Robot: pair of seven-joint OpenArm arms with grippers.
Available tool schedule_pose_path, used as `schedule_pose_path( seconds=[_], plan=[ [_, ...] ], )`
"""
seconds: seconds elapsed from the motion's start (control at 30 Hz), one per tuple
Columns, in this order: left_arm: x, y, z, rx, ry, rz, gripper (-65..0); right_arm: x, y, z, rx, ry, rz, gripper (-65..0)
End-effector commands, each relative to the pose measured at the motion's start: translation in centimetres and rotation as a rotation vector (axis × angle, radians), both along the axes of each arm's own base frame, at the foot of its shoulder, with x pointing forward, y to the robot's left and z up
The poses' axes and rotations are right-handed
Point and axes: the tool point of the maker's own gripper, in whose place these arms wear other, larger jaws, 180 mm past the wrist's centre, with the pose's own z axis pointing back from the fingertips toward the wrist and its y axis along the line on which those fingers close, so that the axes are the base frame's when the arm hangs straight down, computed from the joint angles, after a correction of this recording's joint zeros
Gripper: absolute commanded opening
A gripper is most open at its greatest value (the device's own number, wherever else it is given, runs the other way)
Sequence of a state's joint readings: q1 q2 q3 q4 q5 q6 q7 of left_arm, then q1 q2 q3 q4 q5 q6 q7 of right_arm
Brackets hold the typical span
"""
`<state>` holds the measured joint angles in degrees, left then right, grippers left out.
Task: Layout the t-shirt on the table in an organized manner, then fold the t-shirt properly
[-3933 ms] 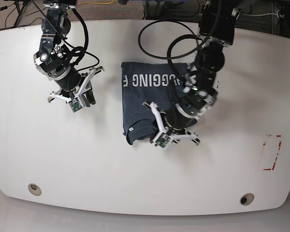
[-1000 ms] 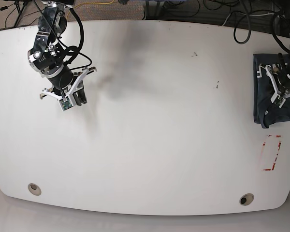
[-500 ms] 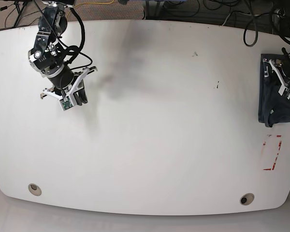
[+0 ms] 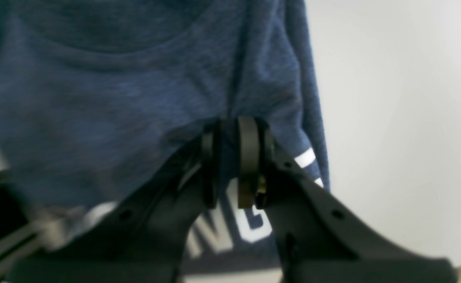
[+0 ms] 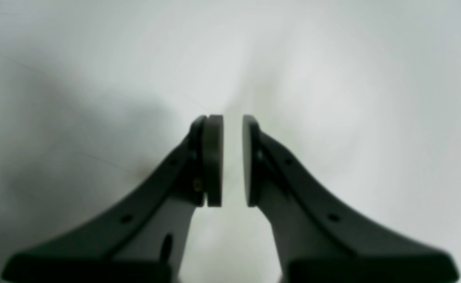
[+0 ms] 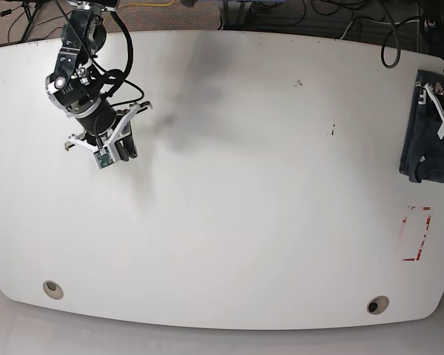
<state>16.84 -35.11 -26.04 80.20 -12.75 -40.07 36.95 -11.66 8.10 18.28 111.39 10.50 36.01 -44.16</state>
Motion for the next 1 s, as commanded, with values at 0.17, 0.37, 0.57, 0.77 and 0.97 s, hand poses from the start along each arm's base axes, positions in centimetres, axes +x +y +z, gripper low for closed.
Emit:
schedule_pose_path(
  seconds=[0.17,0.37,0.57,0.77,0.97],
  plan=[
    [4.6,-4.9,6.0,0.028,-0.242,-0.120,-58.1,1.0,0.0,1.9,0.002,-0.084,0.007,-56.9],
    [8.5,-10.3,7.8,-0.020,-0.448,-0.097,-58.1,1.9,0.0,2.6,0.033,-0.191,0.001,-56.4],
    [10.0,-15.7,7.1,-0.100,-0.574,-0.123,-58.1,2.1,-0.7,0.9,0.009,-0.225,-0.014,-56.9],
    [8.8,-20.5,6.2,-0.205,-0.637,-0.150,-58.1,0.6,-1.7,0.1,0.069,-0.285,-0.073,-56.9],
    [4.9,-22.2,5.7,-0.223,-0.603,-0.168,-58.1,-3.0,-2.8,-0.8,0.073,-0.269,-0.118,-56.9]
  ],
)
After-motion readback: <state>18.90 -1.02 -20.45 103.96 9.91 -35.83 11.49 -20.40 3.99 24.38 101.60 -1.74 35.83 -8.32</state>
